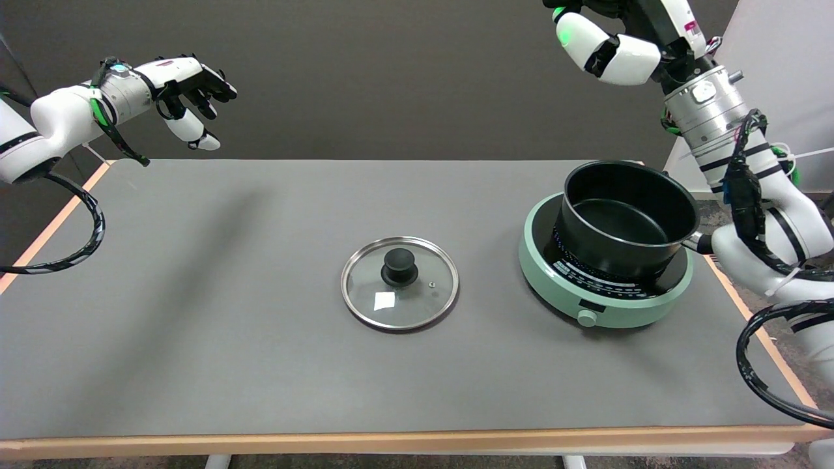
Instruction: Pick up the pot.
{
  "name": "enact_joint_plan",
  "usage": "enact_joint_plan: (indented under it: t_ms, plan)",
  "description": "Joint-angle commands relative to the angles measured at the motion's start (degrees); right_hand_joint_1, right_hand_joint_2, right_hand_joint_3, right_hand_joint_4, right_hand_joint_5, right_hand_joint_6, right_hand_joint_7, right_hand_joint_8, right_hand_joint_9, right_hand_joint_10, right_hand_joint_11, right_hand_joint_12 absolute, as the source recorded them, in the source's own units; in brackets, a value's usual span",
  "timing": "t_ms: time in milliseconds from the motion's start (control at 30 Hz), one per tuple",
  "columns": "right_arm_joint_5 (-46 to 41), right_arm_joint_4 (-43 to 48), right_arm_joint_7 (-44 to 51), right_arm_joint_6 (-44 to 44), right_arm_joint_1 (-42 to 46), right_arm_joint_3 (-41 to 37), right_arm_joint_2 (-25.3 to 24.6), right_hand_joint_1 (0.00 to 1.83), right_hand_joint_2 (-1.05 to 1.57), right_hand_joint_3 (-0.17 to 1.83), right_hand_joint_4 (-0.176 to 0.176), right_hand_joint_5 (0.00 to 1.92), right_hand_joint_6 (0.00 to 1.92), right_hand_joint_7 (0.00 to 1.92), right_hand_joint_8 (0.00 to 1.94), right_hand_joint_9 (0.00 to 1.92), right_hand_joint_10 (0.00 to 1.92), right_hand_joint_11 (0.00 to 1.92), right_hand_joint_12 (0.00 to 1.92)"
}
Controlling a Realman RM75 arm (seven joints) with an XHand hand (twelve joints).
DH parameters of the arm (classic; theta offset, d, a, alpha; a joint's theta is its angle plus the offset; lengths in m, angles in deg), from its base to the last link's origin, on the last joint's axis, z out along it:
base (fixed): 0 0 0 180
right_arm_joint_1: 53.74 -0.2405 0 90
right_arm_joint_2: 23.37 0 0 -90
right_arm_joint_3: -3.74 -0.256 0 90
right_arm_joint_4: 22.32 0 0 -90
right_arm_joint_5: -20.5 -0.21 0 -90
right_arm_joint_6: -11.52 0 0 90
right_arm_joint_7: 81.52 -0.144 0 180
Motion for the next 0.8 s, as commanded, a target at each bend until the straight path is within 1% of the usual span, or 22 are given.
enact_joint_plan:
  t_ms: [33,533,567,800]
  plan:
    - [0.0,-0.4,-0.4,-0.3,0.3,-0.3,-0.8,0.74,0.63,0.89,0.036,0.54,0.24,0.66,0.20,0.66,0.50,0.52,1.21]
    - [-0.3,0.2,-0.4,-0.3,0.5,-0.5,-0.8,0.74,0.64,0.88,0.038,0.55,0.24,0.67,0.21,0.67,0.50,0.52,1.21]
    - [-0.3,0.3,-0.4,-0.3,0.5,-0.6,-0.8,0.73,0.66,0.85,0.038,0.55,0.24,0.67,0.23,0.67,0.49,0.53,1.21]
    - [-0.3,1.1,-0.2,-2.1,1.0,-2.8,-2.5,0.73,0.67,0.83,0.038,0.55,0.24,0.67,0.23,0.68,0.49,0.53,1.21]
